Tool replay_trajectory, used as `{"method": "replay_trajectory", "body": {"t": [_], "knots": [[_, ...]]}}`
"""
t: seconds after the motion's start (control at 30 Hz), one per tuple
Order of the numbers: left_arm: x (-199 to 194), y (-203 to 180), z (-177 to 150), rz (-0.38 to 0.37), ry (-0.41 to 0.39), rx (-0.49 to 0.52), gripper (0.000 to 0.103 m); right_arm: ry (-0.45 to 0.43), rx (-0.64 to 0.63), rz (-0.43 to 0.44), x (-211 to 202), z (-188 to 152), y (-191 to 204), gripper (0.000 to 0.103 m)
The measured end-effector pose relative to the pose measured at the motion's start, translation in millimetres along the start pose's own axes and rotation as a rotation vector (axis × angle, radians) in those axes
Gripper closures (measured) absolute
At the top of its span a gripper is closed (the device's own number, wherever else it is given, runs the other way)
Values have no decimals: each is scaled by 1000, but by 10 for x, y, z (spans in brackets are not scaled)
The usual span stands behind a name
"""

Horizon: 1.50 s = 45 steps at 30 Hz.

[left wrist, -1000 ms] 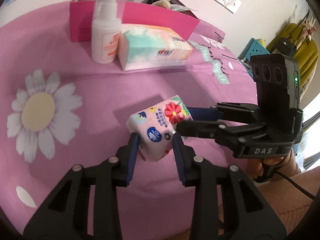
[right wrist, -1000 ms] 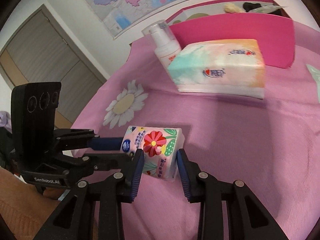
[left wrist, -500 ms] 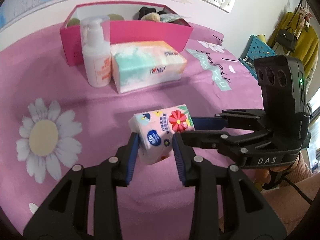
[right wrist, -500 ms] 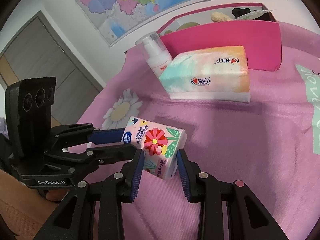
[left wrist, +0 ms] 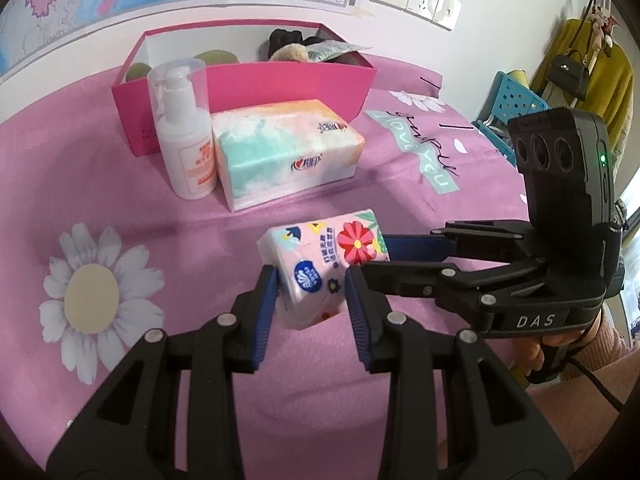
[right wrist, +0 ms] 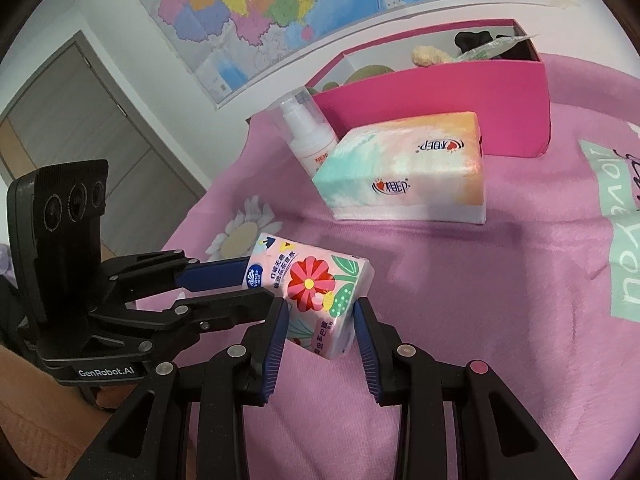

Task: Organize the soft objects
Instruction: 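Lift the floral tissue pack with the right gripper toward the pink box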

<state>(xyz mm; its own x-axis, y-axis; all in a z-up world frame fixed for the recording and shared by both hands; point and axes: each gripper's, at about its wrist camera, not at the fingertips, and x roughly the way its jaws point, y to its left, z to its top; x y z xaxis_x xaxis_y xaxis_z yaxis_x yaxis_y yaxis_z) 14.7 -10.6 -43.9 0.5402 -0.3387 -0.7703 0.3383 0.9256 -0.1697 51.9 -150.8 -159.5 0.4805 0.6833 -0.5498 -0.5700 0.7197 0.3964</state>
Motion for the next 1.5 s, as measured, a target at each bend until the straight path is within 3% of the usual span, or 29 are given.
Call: {"method": "replay_trajectory", "body": {"t": [1.5], "knots": [[-228, -110, 331, 30, -125, 71, 66, -119, -50, -12, -338, 291, 54, 69]]}}
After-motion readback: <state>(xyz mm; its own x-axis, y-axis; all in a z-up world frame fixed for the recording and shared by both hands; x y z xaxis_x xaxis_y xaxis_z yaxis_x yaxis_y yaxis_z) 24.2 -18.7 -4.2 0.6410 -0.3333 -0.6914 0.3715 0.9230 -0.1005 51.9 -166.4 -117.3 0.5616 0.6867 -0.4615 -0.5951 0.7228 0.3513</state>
